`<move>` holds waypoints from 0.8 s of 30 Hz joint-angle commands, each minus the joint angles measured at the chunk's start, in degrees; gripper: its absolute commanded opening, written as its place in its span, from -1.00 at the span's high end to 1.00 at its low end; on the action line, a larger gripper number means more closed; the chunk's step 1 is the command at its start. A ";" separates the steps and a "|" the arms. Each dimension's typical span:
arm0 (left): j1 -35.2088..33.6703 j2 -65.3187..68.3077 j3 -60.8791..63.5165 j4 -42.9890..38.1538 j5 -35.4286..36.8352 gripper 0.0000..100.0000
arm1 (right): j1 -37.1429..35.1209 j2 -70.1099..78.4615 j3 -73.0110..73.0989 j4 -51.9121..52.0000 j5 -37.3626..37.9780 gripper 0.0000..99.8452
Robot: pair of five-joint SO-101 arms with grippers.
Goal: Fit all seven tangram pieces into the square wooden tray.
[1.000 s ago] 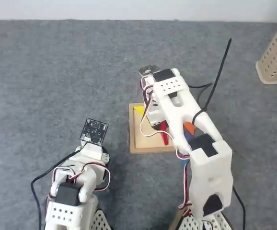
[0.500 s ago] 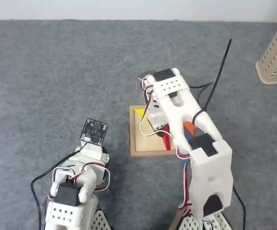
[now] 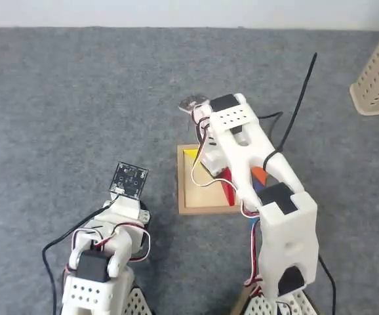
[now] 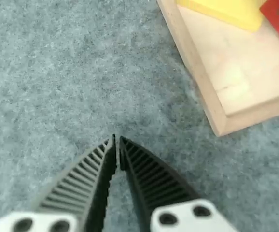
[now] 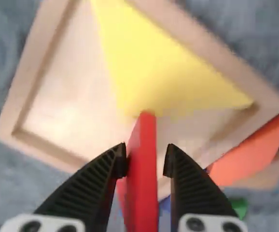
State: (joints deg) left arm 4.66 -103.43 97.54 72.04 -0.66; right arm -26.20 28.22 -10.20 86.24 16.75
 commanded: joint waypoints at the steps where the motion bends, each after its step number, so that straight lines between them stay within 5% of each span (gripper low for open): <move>1: -0.18 -1.14 -1.01 0.35 0.44 0.98 | 0.57 -2.07 -2.46 -4.26 1.49 0.73; 16: -0.18 -1.14 -1.01 0.35 0.44 0.98 | 6.29 -2.59 -12.57 -5.67 1.93 0.73; 24: -0.18 -1.14 -1.01 0.35 0.44 0.98 | 7.78 -23.60 -0.09 -9.10 -1.49 0.95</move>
State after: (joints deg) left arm 4.66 -103.43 97.54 72.04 -0.66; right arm -19.43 17.85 -16.26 80.26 16.92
